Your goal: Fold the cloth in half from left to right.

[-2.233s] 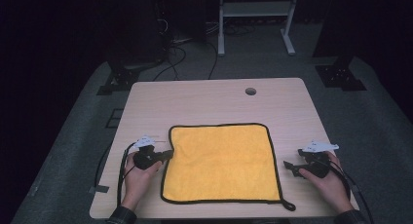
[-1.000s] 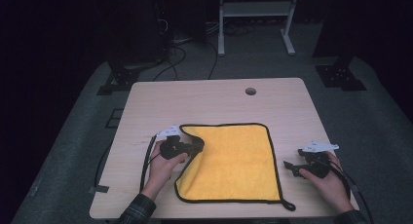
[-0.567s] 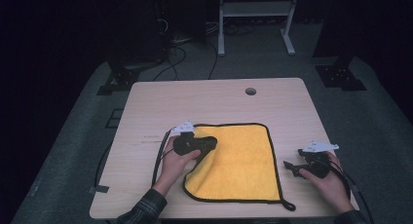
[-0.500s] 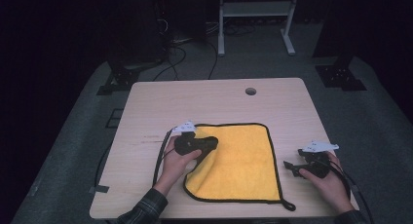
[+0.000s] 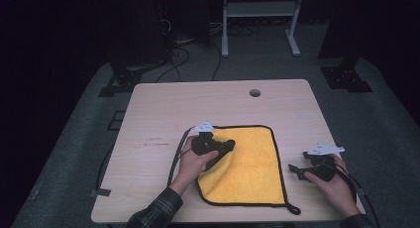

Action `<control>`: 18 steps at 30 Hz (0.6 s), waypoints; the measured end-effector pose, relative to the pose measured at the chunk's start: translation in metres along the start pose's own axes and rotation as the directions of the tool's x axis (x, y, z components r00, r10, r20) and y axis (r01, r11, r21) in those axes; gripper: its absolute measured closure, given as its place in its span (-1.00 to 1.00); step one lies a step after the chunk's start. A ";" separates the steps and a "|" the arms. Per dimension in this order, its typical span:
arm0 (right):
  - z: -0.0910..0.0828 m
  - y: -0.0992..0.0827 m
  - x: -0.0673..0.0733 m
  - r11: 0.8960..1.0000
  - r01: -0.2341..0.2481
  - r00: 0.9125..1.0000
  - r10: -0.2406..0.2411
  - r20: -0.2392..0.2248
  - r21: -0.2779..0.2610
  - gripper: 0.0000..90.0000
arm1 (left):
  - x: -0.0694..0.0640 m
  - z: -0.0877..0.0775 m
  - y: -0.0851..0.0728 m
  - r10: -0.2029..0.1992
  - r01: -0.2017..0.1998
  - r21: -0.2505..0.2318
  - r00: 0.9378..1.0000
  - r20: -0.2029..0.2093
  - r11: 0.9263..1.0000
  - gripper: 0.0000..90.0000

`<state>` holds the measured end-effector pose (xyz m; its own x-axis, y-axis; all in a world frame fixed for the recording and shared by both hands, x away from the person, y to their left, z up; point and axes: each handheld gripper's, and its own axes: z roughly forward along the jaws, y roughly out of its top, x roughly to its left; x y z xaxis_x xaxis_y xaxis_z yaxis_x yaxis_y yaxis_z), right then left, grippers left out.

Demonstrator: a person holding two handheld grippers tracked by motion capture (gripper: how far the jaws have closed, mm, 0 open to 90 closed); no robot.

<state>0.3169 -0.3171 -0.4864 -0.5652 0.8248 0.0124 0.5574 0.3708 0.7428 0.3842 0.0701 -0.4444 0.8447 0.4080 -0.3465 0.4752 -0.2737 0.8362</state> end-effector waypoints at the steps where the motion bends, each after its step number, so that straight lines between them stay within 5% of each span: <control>1: 0.000 0.000 0.000 1.000 0.000 1.000 0.000 0.000 0.001 -0.58 | 0.000 0.002 0.001 0.003 -0.003 -0.002 1.000 0.002 1.000 0.95; 18: 0.000 0.000 0.000 1.000 0.001 1.000 -0.001 0.000 0.001 -0.58 | -0.010 0.046 0.017 0.006 -0.007 0.010 0.998 0.059 1.000 0.95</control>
<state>0.3169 -0.3171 -0.4864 -0.5657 0.8245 0.0116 0.5573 0.3719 0.7424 0.3951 0.0211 -0.4467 0.8606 0.3544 -0.3658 0.4719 -0.2849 0.8343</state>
